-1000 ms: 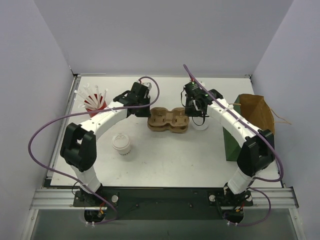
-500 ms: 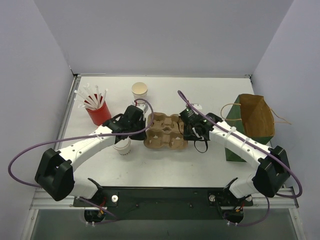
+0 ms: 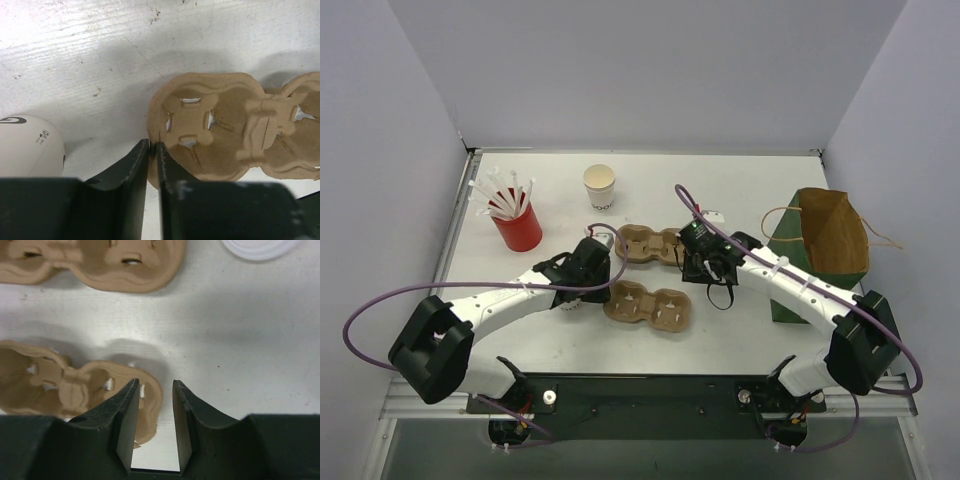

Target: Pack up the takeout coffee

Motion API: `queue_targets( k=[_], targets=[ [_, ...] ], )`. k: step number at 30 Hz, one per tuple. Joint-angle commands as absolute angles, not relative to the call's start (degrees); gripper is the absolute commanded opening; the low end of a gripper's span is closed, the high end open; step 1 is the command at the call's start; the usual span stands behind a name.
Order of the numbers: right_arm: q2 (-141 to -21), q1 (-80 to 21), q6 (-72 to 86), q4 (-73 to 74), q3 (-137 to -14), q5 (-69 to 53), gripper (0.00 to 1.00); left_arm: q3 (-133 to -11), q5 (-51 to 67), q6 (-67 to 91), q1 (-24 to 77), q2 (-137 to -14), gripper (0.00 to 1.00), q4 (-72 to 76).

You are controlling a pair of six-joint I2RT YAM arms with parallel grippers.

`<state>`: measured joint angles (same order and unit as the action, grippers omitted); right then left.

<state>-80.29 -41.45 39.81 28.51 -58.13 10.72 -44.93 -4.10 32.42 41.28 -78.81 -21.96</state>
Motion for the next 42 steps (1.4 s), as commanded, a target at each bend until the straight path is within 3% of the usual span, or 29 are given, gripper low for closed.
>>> queue_targets(
  k=[1,3,6,21,31,42],
  targets=[
    [-83.7,-41.9,39.6,26.1,-63.9,11.3,0.29,-45.6,-5.6,33.0,41.7,-76.3,0.28,-19.0],
    [-87.4,-41.9,39.9,24.6,-65.8,9.2,0.28,-46.0,-5.6,33.0,41.6,-75.5,0.41,-19.3],
    [-93.1,-42.1,40.9,22.0,-69.1,7.4,0.25,-47.4,-6.0,32.5,41.6,-74.4,0.49,-20.7],
    [-113.6,-41.8,41.9,19.2,-84.0,7.8,0.24,-55.2,-5.3,30.0,38.1,-70.3,0.5,-27.9],
    [-127.4,-33.3,31.5,16.5,-101.4,8.1,0.25,-58.8,-4.2,27.5,36.1,-67.9,0.5,-32.4],
    [-128.3,-31.4,24.0,23.7,-115.2,-0.9,0.36,-58.8,1.8,27.2,36.4,-70.4,0.5,-31.0]
  ],
)
